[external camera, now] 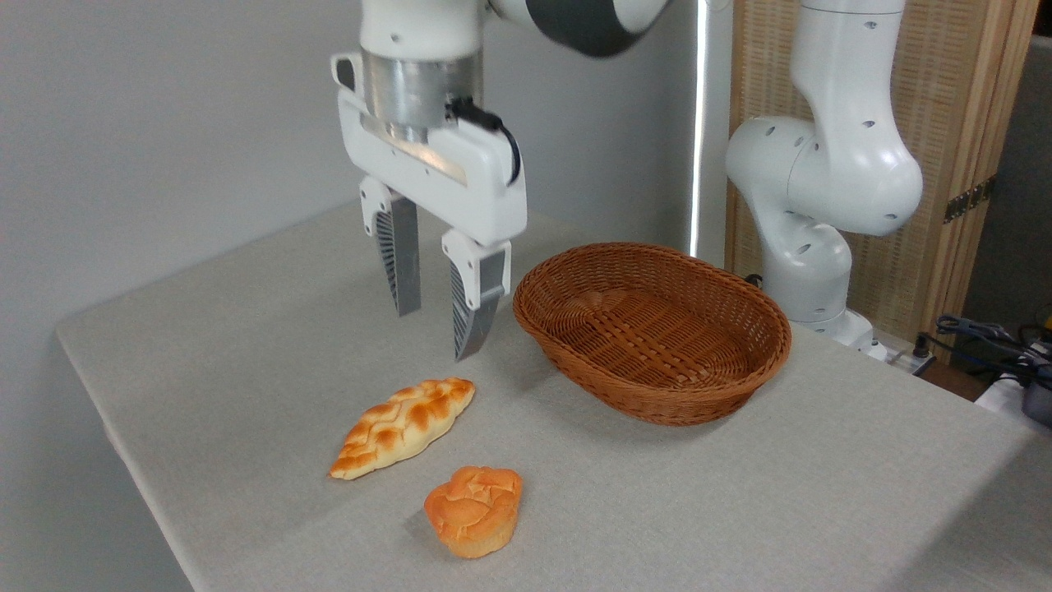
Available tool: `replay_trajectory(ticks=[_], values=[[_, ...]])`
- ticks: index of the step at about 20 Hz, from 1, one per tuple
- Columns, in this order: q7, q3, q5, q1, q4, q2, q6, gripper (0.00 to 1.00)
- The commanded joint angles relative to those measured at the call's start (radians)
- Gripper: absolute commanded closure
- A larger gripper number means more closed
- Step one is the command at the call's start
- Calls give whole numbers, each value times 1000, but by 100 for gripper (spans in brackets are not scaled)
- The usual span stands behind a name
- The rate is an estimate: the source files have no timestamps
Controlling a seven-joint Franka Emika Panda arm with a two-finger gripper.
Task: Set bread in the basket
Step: 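Move the open gripper down toward the braided golden bread roll, then close the gripper on the braided bread roll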
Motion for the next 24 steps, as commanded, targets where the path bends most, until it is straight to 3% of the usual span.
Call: replay_trajectory(ticks=[1, 5, 7, 8, 19, 21, 22, 23, 24], values=[[-11, 0, -71, -45, -140, -40, 134, 0], [-11, -11, -86, -62, -213, -2, 279, 0], [-11, -31, -146, -68, -239, 24, 365, 0], [-11, -31, -152, -73, -253, 33, 390, 0], [-3, -37, -144, -102, -321, 93, 527, 2], [-2, -38, -144, -102, -321, 100, 534, 18], [0, -38, -144, -102, -321, 104, 536, 32], [0, -38, -146, -102, -321, 106, 536, 55], [1, -38, -144, -102, -321, 107, 536, 71]])
